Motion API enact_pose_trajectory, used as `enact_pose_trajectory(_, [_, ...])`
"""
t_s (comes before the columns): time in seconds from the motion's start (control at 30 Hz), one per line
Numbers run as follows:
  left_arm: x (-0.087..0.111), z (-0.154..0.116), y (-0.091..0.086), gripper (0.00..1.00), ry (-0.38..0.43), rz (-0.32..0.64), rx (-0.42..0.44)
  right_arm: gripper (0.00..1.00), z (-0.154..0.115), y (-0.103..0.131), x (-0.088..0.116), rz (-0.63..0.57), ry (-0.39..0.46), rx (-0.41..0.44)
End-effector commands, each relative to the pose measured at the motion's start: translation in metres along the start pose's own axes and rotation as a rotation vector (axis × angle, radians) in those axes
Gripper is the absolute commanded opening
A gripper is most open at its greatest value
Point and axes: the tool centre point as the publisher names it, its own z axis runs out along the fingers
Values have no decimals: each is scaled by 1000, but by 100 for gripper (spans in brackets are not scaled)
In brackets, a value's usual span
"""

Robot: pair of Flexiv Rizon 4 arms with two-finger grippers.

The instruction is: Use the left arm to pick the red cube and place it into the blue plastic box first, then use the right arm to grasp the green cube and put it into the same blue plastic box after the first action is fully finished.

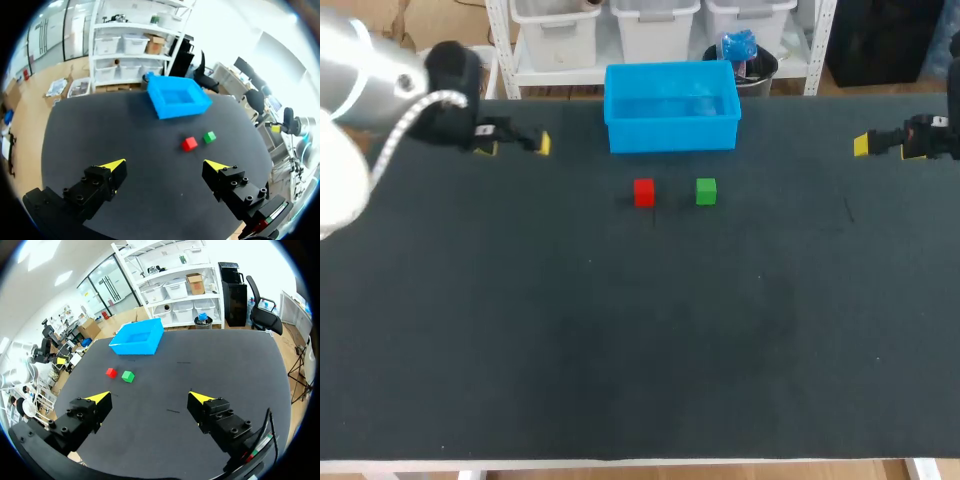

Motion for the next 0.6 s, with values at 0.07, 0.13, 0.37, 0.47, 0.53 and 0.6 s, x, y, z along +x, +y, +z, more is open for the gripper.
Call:
enact_pose_trajectory(0.07, [-14,21,-4,100,60,-6,-5,100,1,0,0,0,1,2])
enact_pose_trajectory(0.13, [-14,21,-4,100,60,-6,-5,100,1,0,0,0,1,2])
enact_pose_trajectory(0.37, [-14,21,-4,100,60,-6,-5,100,1,0,0,0,1,2])
enact_pose_trajectory(0.47, [-14,21,-4,100,60,-6,-5,100,1,0,0,0,1,2])
enact_pose_trajectory(0.53, [-14,21,-4,100,60,-6,-5,100,1,0,0,0,1,2])
enact_pose_trajectory(0.6, [-15,25,-4,100,109,-20,-55,100,1,0,0,0,1,2])
